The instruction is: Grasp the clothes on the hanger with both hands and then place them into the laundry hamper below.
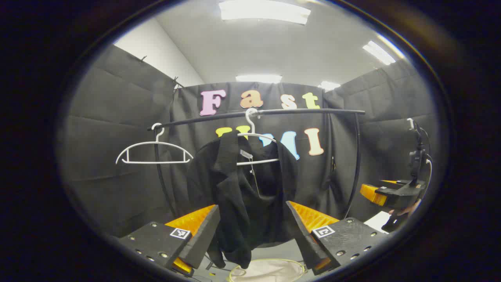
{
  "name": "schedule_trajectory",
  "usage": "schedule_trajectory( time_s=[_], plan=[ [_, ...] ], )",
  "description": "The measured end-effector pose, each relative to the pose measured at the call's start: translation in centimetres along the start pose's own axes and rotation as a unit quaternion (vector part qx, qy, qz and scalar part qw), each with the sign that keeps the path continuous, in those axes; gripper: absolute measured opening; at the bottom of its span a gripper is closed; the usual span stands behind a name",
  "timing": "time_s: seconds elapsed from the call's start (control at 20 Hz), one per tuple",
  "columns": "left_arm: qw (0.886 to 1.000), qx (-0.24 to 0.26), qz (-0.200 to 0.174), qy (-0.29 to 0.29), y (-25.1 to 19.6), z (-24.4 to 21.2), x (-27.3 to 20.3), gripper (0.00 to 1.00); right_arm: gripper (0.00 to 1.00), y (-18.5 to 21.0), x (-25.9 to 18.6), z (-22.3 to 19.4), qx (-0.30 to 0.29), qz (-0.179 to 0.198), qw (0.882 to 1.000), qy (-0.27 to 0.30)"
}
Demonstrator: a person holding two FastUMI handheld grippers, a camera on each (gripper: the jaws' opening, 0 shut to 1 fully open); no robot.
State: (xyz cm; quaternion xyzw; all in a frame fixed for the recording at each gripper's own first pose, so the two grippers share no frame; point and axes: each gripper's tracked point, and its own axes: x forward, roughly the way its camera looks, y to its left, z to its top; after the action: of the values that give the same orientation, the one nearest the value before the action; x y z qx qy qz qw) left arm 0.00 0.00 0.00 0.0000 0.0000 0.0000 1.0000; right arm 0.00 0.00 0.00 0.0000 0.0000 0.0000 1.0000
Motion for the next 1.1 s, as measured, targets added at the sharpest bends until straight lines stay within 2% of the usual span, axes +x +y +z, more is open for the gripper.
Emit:
schedule_trajectory(
  time_s=[0.6, 0.9, 0.95, 1.0, 1.1],
  plan=[
    [0.999, -0.038, -0.011, 0.004, 0.5, -1.7, -1.3, 0.99, 0.98, 1.8, -1.3, -0.4, -0.015, 0.006, 1.0, 0.005],
    [0.997, -0.063, -0.036, 0.009, -0.4, -2.5, -0.3, 0.99, 0.98, 3.1, -1.9, 0.7, -0.001, 0.008, 1.0, 0.004],
    [0.997, -0.067, -0.033, 0.009, -0.1, -2.6, -0.2, 0.94, 0.98, 3.4, -2.0, 0.5, 0.006, 0.011, 1.0, 0.006],
    [0.997, -0.07, -0.029, 0.011, 0.1, -2.8, -0.2, 0.99, 0.98, 3.6, -2.0, 0.5, 0.009, 0.012, 1.0, 0.005],
    [0.997, -0.066, -0.02, 0.015, 0.3, -3.2, 0.2, 0.99, 0.98, 3.9, -2.2, 0.3, 0.009, 0.017, 1.0, 0.007]
  ],
)
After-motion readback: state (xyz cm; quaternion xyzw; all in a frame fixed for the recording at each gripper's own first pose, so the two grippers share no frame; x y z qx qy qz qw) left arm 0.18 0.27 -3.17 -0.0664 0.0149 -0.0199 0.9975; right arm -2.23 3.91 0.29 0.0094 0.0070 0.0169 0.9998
